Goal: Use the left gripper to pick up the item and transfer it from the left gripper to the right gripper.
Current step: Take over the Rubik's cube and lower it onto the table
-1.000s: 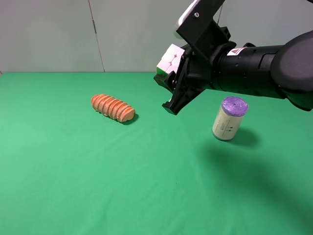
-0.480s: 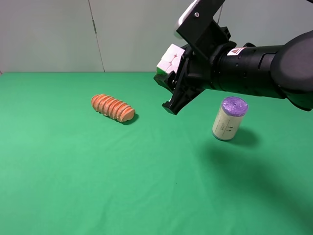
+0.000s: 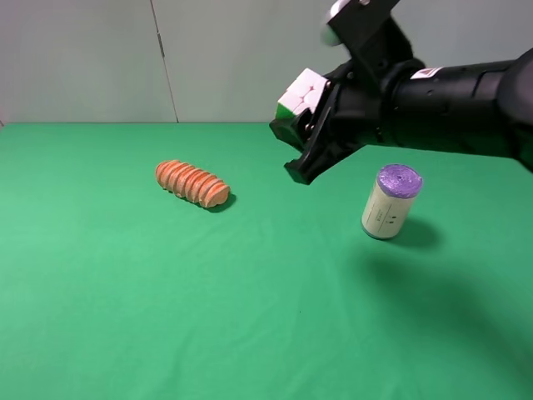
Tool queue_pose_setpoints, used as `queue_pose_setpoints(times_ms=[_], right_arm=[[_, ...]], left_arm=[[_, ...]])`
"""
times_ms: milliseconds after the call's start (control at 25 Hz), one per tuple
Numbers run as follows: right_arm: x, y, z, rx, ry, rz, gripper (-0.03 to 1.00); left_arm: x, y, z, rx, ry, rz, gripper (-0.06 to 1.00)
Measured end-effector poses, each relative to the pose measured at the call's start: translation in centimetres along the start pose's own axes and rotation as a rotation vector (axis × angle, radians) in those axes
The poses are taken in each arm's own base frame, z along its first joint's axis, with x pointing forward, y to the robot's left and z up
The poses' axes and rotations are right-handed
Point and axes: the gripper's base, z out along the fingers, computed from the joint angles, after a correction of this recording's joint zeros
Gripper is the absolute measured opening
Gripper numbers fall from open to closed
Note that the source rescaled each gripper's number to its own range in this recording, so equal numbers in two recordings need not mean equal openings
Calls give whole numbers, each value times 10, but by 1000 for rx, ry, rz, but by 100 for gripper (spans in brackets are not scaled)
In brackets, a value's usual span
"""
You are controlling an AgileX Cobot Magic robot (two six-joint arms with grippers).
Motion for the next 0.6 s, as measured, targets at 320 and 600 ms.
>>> queue_pose_setpoints(times_ms=[320, 600], right_arm=[[18, -44, -17, 5, 79, 167, 0], [34, -77, -37, 39, 178, 281, 0]], left_arm=[[0, 0, 0, 0, 0, 0, 96], [0, 0, 0, 0, 0, 0, 96]])
